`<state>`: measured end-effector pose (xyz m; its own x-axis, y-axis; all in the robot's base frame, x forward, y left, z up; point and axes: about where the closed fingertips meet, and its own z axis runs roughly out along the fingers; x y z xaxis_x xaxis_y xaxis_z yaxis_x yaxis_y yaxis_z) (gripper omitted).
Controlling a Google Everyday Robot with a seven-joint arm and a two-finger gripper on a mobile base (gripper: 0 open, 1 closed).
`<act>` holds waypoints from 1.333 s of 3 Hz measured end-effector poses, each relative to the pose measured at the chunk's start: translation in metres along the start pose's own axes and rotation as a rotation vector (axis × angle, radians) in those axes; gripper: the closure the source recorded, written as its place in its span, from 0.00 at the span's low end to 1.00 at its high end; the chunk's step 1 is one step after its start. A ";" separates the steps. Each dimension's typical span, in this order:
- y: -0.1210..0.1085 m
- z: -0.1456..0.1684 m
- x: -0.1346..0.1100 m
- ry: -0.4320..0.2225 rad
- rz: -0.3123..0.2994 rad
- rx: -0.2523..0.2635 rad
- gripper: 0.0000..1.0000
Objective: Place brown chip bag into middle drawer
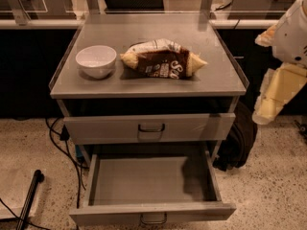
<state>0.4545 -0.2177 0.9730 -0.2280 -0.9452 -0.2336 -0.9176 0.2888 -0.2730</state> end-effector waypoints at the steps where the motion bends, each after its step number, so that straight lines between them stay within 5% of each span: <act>1: -0.027 0.020 -0.010 -0.024 -0.005 0.037 0.00; 4: -0.103 0.060 -0.058 -0.185 0.045 0.124 0.00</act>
Offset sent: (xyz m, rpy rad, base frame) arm 0.1224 0.0153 -0.0200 0.0764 -0.1423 -0.0192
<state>0.5819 -0.1831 0.9588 -0.1934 -0.8902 -0.4125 -0.8584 0.3571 -0.3682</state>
